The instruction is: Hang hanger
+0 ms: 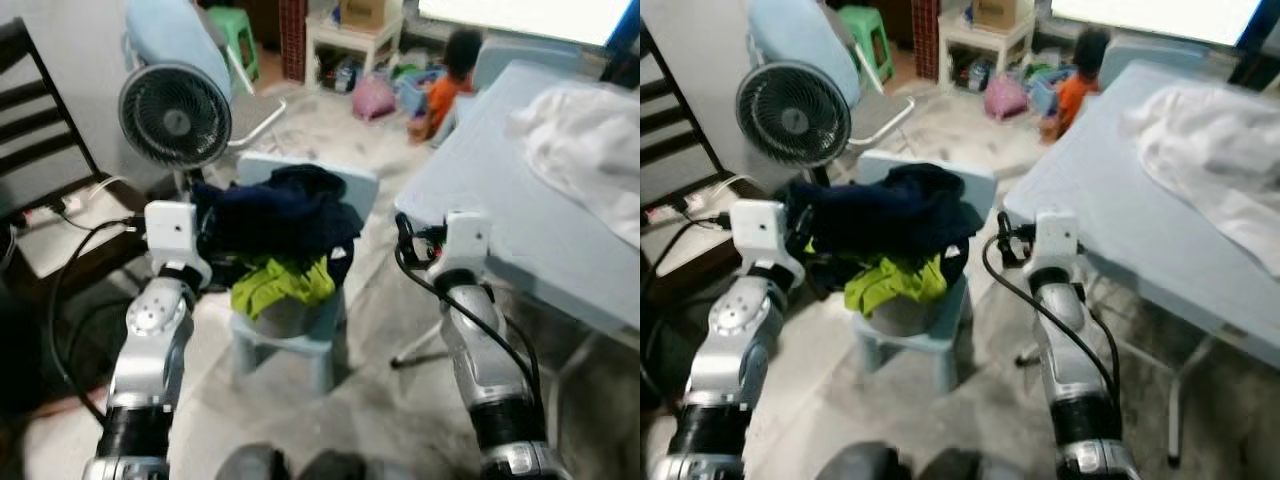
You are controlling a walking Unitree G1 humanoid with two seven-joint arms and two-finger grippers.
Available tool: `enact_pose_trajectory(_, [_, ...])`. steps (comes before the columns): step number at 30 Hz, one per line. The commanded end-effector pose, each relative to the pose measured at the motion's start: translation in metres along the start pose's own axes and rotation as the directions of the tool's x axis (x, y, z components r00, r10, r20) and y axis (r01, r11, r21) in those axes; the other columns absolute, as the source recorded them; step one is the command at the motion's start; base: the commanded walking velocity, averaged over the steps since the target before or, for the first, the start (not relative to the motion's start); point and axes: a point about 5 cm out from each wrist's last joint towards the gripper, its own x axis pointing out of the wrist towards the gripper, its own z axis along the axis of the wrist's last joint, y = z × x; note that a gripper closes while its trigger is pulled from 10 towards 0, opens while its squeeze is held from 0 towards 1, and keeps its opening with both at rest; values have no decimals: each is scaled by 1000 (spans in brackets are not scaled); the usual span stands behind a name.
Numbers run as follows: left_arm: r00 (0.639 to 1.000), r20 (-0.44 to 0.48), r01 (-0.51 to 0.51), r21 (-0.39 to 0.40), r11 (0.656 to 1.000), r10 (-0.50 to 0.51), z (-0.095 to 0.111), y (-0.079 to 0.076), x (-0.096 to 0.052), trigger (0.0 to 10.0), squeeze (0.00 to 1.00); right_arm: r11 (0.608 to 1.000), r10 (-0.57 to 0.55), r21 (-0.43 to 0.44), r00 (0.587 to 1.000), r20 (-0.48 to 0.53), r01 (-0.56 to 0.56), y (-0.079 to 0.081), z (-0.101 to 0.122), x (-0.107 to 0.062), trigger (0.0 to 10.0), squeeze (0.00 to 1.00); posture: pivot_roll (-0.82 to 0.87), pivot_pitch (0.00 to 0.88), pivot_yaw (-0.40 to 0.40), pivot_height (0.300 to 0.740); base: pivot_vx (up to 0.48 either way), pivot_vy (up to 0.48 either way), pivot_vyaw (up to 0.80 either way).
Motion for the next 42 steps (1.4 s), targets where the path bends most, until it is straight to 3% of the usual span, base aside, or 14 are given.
enact_pose_trajectory(1, [1000, 20, -24, 5, 1000, 24, 7, 8, 0, 10000, 0, 1000, 19, -12, 1000, 14, -18, 9, 6, 3, 10000, 0, 37, 0, -5, 740, 0, 480, 0])
enact_pose_trajectory(3, [1000, 15, -23, 2, 1000, 23, 6, 8, -1, 10000, 0, 998, 11, -57, 1000, 13, -10, 9, 5, 3, 10000, 0, 37, 0, -5, 740, 0, 480, 0])
enact_pose_trajectory(12, [1000, 6, -23, -2, 1000, 23, 3, 6, -3, 10000, 0, 999, 27, -29, 1000, 15, -26, 12, 3, -2, 10000, 0, 37, 0, -17, 740, 0, 466, 0])
enact_pose_trajectory(17, [1000, 9, -22, 3, 1000, 22, 4, 6, -3, 10000, 0, 999, 37, -34, 999, 15, -36, 13, 4, -3, 10000, 0, 33, 0, -14, 740, 0, 0, 0])
enact_pose_trajectory(18, [1000, 19, -4, 7, 1000, 4, 6, 4, -2, 10000, 0, 999, 48, -22, 999, 18, -48, 15, 6, -3, 10000, 0, 32, 0, -8, 740, 0, 0, 0])
enact_pose_trajectory(21, [985, 4, 171, 44, 984, -171, 5, -20, -5, 10000, 0, 998, 63, 7, 997, 42, -63, 19, 13, 3, 10000, 0, 33, 0, -9, 740, 0, 0, 0])
enact_pose_trajectory(23, [977, -17, 215, 37, 976, -215, 1, -27, -8, 10000, 0, 998, 60, 13, 998, 37, -61, 19, 13, 4, 10000, 0, 36, 0, -13, 740, 0, 0, 0])
enact_pose_trajectory(28, [969, -42, 245, 68, 967, -242, -5, -32, -13, 10000, 0, 998, 62, 8, 998, 30, -62, 18, 12, 3, 10000, 0, 36, 0, -17, 740, 0, 0, -341])
enact_pose_trajectory(34, [940, -62, 336, 22, 942, -334, -6, -39, -17, 10000, 0, 998, 61, 15, 998, 14, -61, 18, 10, 2, 10000, 0, 35, 0, -22, 740, 0, 0, -648])
enact_pose_trajectory(36, [899, -120, 428, 33, 903, -421, -12, -48, -23, 10000, 0, 999, 53, 11, 999, 14, -53, 17, 10, 3, 10000, 0, 35, 0, -22, 740, 0, 0, -800])
enact_pose_trajectory(37, [862, -168, 494, 67, 867, -478, -19, -53, -29, 10000, 0, 999, 44, 6, 999, 15, -44, 17, 11, 3, 10000, 0, 35, 0, -22, 740, 0, 0, -800])
enact_pose_trajectory(39, [854, -183, 507, 80, 858, -488, -22, -54, -31, 10000, 0, 999, 40, 5, 999, 15, -40, 16, 11, 4, 10000, 0, 35, 0, -22, 740, 0, 0, -800])
enact_pose_trajectory(42, [868, -183, 480, 67, 875, -462, -24, -51, -32, 10000, 0, 999, 32, 5, 999, 15, -32, 15, 11, 4, 10000, 0, 36, 0, -20, 740, 0, 0, -800])
